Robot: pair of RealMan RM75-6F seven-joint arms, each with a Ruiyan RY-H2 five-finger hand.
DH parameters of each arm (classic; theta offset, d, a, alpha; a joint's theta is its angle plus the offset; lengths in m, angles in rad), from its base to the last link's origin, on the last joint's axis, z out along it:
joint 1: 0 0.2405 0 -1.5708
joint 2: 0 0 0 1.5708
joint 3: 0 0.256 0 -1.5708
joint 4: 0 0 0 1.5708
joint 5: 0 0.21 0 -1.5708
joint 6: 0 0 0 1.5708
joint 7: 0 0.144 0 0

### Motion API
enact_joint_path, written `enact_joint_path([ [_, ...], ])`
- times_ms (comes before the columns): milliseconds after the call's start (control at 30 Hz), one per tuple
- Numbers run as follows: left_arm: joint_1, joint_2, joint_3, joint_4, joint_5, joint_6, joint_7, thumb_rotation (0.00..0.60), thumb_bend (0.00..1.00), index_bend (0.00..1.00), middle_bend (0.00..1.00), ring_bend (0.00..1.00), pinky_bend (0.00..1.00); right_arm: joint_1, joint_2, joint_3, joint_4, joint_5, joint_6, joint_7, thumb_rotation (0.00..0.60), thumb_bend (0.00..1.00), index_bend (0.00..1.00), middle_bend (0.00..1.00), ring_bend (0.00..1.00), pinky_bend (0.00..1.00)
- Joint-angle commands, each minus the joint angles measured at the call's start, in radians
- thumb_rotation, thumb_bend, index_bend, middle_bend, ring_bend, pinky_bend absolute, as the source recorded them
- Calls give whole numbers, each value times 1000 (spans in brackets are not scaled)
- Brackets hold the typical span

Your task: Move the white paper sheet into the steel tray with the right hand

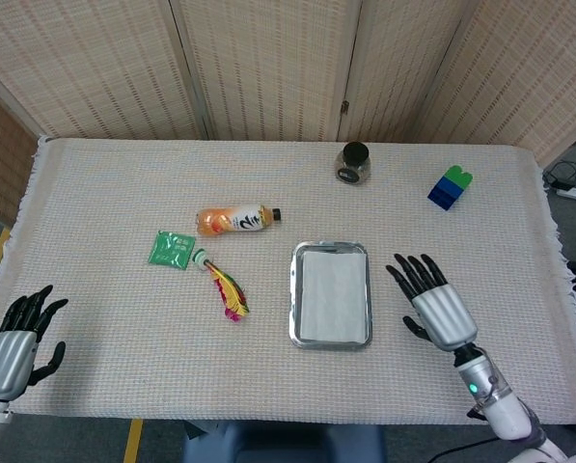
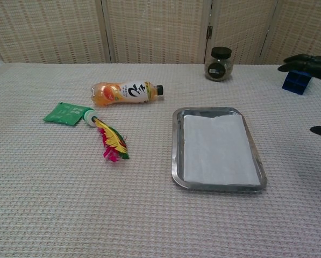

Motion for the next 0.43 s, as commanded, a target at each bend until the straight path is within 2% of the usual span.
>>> enact_joint_path([
  [33, 0, 0, -1, 0, -3, -1, 2, 600, 544, 167, 43, 0, 0, -179, -42, -24, 162, -55, 169, 109, 600, 339, 0, 0, 0, 0],
  [133, -1, -6, -3, 6, -2, 1, 10, 600, 545, 167, 43, 0, 0, -221, -42, -4, 198, -14, 174, 197, 600, 338, 0, 0, 0, 0],
  [200, -2, -11, -5, 10, -5, 0, 17, 600, 544, 159, 43, 0, 0, -227, -24, -8, 208, -23, 154, 232, 600, 337, 0, 0, 0, 0],
  [433, 0, -27, -15, 26, -14, 14, 31, 600, 544, 5, 43, 0, 0, -239, 13, 10, 183, -41, 122, 282, 600, 338, 0, 0, 0, 0],
])
